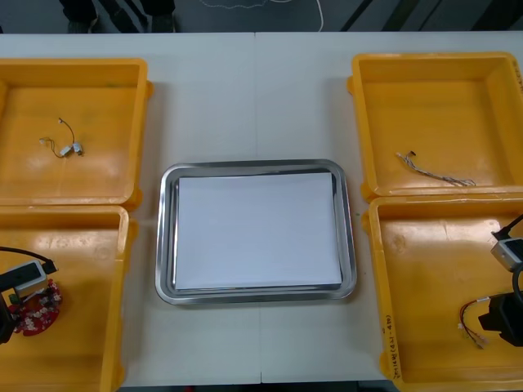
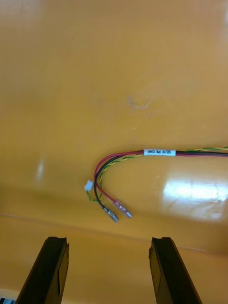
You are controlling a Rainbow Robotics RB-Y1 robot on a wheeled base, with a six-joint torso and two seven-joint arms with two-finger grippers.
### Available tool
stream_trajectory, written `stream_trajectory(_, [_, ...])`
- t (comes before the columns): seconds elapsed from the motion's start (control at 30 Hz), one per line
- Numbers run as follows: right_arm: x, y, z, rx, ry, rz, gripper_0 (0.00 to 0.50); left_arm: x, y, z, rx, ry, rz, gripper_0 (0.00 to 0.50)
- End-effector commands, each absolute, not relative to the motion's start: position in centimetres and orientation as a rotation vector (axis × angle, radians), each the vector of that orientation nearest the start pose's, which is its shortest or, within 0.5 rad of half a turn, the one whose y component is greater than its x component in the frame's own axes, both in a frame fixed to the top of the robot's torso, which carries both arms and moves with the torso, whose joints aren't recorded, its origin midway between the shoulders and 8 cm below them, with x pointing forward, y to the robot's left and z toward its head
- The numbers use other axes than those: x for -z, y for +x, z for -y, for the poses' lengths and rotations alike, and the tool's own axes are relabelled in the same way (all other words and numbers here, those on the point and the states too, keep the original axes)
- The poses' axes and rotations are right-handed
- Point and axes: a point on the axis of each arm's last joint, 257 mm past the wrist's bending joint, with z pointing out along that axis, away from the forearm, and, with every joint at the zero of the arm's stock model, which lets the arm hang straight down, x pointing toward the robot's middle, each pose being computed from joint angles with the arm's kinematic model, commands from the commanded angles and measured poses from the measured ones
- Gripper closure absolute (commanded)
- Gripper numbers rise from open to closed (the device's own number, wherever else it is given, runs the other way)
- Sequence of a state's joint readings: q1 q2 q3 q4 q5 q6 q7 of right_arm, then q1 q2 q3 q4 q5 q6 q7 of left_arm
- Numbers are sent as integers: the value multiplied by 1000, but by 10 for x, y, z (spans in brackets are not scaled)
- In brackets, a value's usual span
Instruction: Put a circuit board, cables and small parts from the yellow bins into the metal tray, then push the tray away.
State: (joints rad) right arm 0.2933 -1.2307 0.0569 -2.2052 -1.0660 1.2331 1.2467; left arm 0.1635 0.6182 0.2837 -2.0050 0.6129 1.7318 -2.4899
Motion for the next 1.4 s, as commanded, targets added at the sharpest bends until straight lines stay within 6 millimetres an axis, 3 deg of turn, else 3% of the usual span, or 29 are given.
stream_trajectory(0.03, [268,303,368,50,-523,-2742,0,333,272,-426,-217,1131,-2780,369])
stream_trajectory(0.07, [267,304,370,74,-550,-2732,0,333,273,-426,-218,1129,-2781,353])
stream_trajectory(0.1, [265,308,374,120,-608,-2704,0,332,273,-426,-219,1129,-2780,301])
stream_trajectory(0.17, [261,313,379,183,-685,-2667,0,332,273,-427,-221,1130,-2780,173])
stream_trajectory(0.2, [258,317,381,220,-734,-2640,0,331,274,-427,-224,1126,-2779,41])
stream_trajectory(0.23, [257,319,384,246,-772,-2624,0,329,276,-428,-225,1119,-2775,0])
stream_trajectory(0.57, [251,337,392,405,-1087,-2453,0,309,287,-439,-242,1075,-2761,0])
stream_trajectory(1.0, [256,349,393,433,-1253,-2335,0,268,279,-451,-159,1029,-2780,0])
stream_trajectory(1.2, [258,351,398,467,-1351,-2282,0,238,285,-465,-177,901,-2745,0])
stream_trajectory(1.4, [261,356,403,493,-1458,-2206,0,212,297,-475,-182,548,-2749,0])
